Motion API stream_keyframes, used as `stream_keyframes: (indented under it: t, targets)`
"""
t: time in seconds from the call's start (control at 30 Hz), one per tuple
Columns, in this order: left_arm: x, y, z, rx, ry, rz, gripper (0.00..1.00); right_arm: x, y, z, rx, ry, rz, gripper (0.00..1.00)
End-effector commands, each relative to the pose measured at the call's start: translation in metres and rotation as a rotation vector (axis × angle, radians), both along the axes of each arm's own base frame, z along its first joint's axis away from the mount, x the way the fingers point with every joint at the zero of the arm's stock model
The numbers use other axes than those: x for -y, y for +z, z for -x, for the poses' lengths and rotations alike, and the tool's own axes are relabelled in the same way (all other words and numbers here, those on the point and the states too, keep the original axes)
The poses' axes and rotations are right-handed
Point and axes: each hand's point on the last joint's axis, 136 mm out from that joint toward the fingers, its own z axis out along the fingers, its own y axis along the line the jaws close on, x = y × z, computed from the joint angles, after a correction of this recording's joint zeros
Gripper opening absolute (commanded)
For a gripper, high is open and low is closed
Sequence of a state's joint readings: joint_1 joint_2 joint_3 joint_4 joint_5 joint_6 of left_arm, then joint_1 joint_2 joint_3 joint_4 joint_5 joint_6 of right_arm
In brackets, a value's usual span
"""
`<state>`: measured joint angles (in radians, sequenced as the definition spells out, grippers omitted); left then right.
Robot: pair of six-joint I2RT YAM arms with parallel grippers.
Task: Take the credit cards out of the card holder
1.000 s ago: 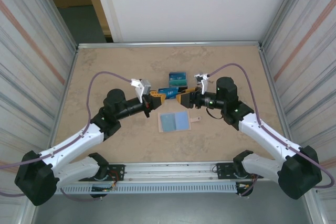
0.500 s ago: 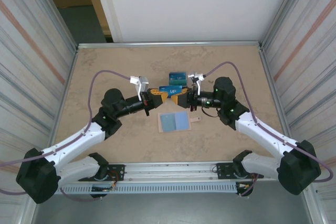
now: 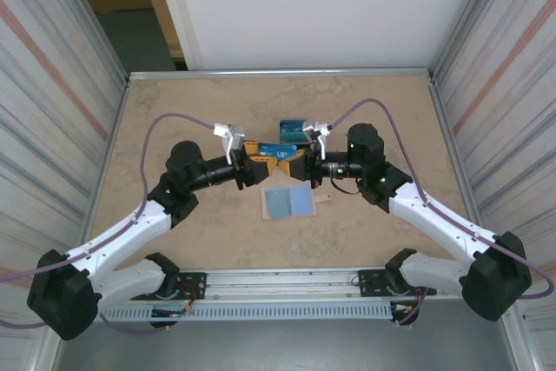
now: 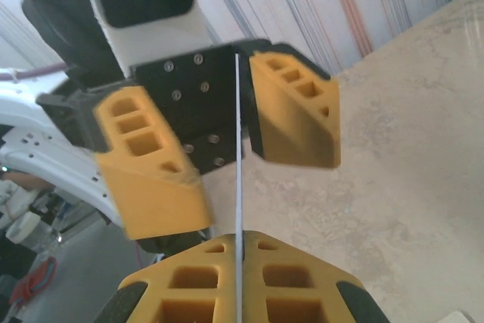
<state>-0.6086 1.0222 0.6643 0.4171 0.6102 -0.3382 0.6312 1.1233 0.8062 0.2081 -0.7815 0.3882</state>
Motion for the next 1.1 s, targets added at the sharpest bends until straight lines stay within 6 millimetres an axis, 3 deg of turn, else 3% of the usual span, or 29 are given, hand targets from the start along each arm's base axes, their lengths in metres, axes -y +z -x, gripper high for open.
stream_keyframes:
  t: [0.0,0.1,0.27,0.53,0.7,0.87,1.07]
  targets:
    - [-0.008,0.025,0.015,0.157,-0.037,-0.102,0.69,0.004,0.010,0.005,0.051,0.002,0.030,0.00]
    - [-0.012,0.028,0.023,0.235,-0.078,-0.250,0.74,0.007,0.004,0.009,0.050,0.011,0.068,0.00]
    - [-0.016,0.028,0.021,0.293,-0.118,-0.426,0.74,0.010,-0.001,0.017,0.047,0.043,0.109,0.01]
    - [0.007,0.021,0.021,0.347,-0.264,-0.554,0.66,0.010,-0.001,0.024,0.049,0.076,0.121,0.03]
    - [0.021,0.005,0.027,0.301,-0.378,-0.629,0.63,0.010,-0.001,0.026,0.052,0.084,0.123,0.03]
    - [0.026,-0.005,0.018,0.240,-0.384,-0.664,0.45,0.010,0.000,0.027,0.053,0.093,0.124,0.04]
    - [0.026,-0.009,0.018,0.230,-0.394,-0.675,0.02,0.012,0.002,0.028,0.059,0.089,0.126,0.10]
